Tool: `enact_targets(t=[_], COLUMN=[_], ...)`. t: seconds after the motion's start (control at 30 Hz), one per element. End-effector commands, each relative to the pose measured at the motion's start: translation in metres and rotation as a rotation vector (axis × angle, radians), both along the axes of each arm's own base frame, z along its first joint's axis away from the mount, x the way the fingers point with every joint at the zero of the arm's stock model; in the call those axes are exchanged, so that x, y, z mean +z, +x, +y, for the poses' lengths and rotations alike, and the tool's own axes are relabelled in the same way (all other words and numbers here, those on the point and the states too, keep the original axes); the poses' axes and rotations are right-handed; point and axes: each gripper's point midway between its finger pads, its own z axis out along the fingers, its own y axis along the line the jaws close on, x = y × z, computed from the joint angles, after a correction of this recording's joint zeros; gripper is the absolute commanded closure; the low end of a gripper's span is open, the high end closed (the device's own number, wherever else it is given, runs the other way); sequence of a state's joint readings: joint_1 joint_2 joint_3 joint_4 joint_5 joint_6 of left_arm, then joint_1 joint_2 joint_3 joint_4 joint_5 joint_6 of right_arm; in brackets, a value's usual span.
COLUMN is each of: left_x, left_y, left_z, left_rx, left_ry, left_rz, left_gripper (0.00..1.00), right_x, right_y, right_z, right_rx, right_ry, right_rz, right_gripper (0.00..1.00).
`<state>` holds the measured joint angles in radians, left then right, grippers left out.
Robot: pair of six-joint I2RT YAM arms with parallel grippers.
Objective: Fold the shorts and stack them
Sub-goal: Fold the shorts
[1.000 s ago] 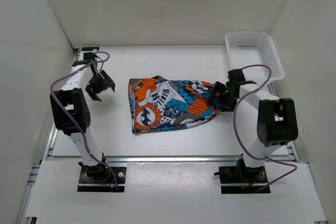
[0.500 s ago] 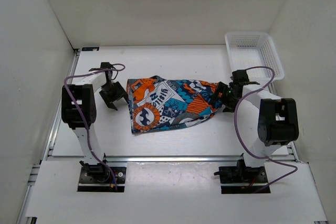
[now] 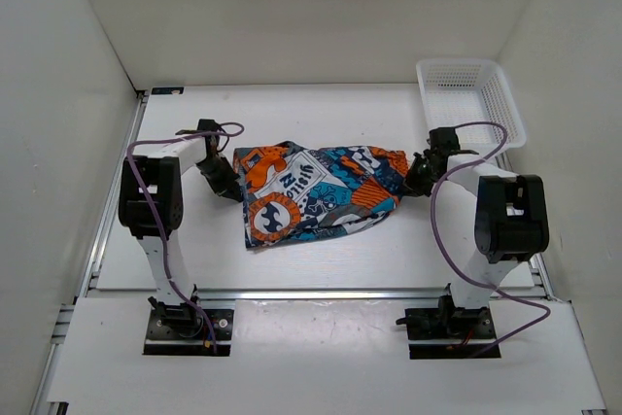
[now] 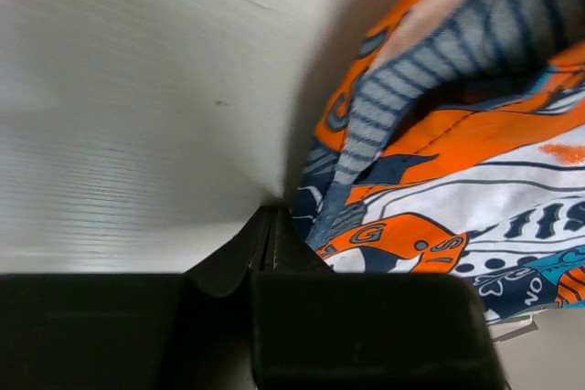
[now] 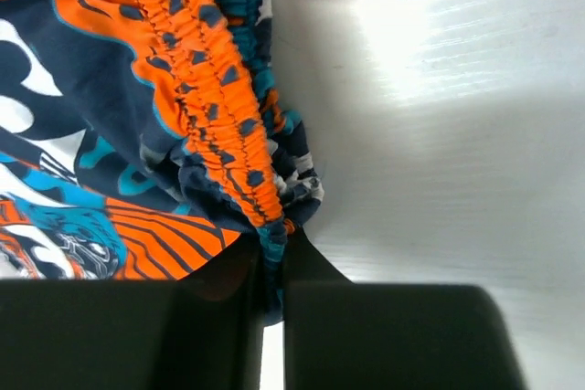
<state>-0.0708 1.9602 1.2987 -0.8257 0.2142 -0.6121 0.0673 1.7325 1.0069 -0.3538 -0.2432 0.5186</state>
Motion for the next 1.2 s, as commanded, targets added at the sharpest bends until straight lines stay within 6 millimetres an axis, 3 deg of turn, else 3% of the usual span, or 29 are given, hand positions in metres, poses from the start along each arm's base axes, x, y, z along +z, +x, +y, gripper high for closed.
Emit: enact_targets(t=[0.0,0.2,0.23,0.27,0.3,0.33,0.4,0.47,0.5,0.53,0.6,0.67,0.77,0.87,0.9,0.93,0.97,1.0,1.1,1.17], left_x=[-0.007,-0.008,-0.008,-0.008,-0.008,-0.008,-0.008,-0.008,-0.008,-0.008,-0.005,-0.005,-0.005,-0.006,-0.005,-0.002,-0.002,-0.002,-0.002,-0.002], left_y=[0.005,0.004,0.004,0.004,0.004,0.004,0.004,0.003,0.003,0.003,0.007,0.006,0.006,0.006,0.005,0.006,0.006,0.006,0.006,0.006], left_z=[-0.005,-0.006,-0.006,-0.006,-0.006,-0.006,-0.006,-0.01,-0.01,-0.01,-0.01,-0.013,-0.013,-0.013,-0.014,-0.014,-0.014,-0.014,-0.014,-0.014], left_rx=[0.001,-0.007,-0.007,-0.007,-0.007,-0.007,-0.007,-0.016,-0.016,-0.016,-0.016,-0.026,-0.026,-0.035,-0.036,-0.045,-0.045,-0.045,-0.054,-0.054], left_ry=[-0.007,0.002,0.002,0.002,0.002,0.002,0.002,0.002,0.002,0.002,0.001,0.001,0.001,0.002,-0.007,-0.007,-0.007,-0.007,-0.006,-0.006], left_rz=[-0.009,-0.009,-0.009,-0.009,-0.009,-0.009,-0.009,-0.009,-0.009,-0.009,-0.019,-0.019,-0.019,-0.021,-0.02,-0.031,-0.031,-0.031,-0.033,-0.033], left_gripper=[0.9,0.9,0.9,0.9,0.9,0.9,0.9,0.9,0.9,0.9,0.9,0.9,0.9,0.9,0.9,0.9,0.9,0.9,0.9,0.9], right_x=[0.031,0.1,0.106,0.126,0.129,0.139,0.161,0.164,0.177,0.177,0.172,0.169,0.148,0.126,0.12,0.109,0.104,0.096,0.08,0.073], right_y=[0.027,0.033,0.031,0.038,0.033,0.028,0.027,0.02,0.023,0.013,0.013,0.014,0.017,0.019,0.024,0.02,0.024,0.024,0.016,0.013], right_z=[0.005,0.009,0.022,0.025,0.03,0.05,0.068,0.099,0.111,0.129,0.14,0.136,0.11,0.079,0.06,0.048,0.028,0.018,-0.006,-0.015], right_rx=[0.014,0.08,0.122,0.117,0.143,0.189,0.221,0.288,0.3,0.331,0.328,0.295,0.233,0.179,0.134,0.119,0.082,0.061,0.015,0.0], right_ry=[0.026,-0.109,-0.129,-0.167,-0.194,-0.204,-0.227,-0.26,-0.267,-0.276,-0.289,-0.304,-0.323,-0.355,-0.383,-0.396,-0.411,-0.42,-0.376,-0.333], right_rz=[-0.11,-0.246,-0.258,-0.307,-0.302,-0.327,-0.372,-0.39,-0.424,-0.421,-0.407,-0.397,-0.34,-0.273,-0.254,-0.22,-0.199,-0.172,-0.112,-0.105], right_gripper=[0.99,1.0,1.0,1.0,1.0,1.0,1.0,1.0,1.0,1.0,1.0,1.0,1.0,1.0,1.0,0.79,0.68,0.62,0.28,0.25])
